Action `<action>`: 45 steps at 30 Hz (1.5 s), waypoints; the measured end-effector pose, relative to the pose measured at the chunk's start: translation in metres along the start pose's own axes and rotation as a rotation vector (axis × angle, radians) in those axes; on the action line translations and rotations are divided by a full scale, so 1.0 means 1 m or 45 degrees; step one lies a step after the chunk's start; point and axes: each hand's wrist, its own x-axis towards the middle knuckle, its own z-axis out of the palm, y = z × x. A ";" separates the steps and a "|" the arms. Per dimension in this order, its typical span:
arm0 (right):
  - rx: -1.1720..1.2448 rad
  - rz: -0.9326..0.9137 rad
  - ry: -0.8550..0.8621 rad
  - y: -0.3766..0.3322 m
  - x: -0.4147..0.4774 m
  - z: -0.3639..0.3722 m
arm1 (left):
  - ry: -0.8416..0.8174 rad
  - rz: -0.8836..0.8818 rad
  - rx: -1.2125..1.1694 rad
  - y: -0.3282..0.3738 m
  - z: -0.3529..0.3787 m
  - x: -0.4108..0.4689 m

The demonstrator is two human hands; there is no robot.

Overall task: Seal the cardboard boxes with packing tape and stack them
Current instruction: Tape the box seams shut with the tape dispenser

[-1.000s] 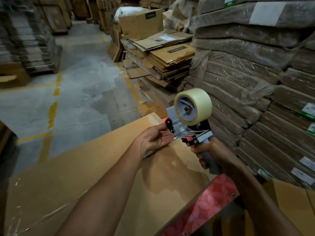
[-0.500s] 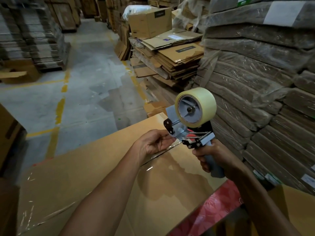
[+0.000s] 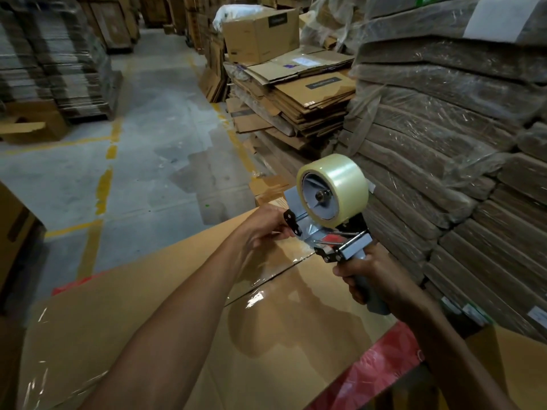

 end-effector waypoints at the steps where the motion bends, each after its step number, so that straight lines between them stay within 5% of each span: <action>1: -0.009 0.005 0.010 0.003 0.001 0.000 | 0.018 -0.006 0.031 0.005 -0.002 0.004; 7: 0.031 0.076 0.073 0.026 -0.008 -0.018 | 0.232 0.055 0.149 0.025 -0.047 0.045; 14: 0.220 0.074 0.189 0.027 0.034 -0.003 | 0.460 0.284 0.661 0.025 -0.032 0.118; 21: 0.133 0.139 0.200 0.037 0.068 -0.008 | 0.559 0.366 0.636 0.001 -0.033 0.142; 27: -0.007 0.172 0.207 0.038 0.070 -0.006 | 0.535 0.316 0.678 -0.013 -0.038 0.149; 32: -0.116 0.422 0.179 0.039 0.082 -0.009 | 0.485 0.243 0.704 -0.016 -0.042 0.150; 40: -0.167 0.393 0.315 0.028 0.076 0.001 | 0.460 0.031 0.932 0.002 -0.040 0.140; 45: -0.187 0.412 0.307 0.024 0.074 0.002 | 0.664 0.396 1.039 0.007 -0.007 0.119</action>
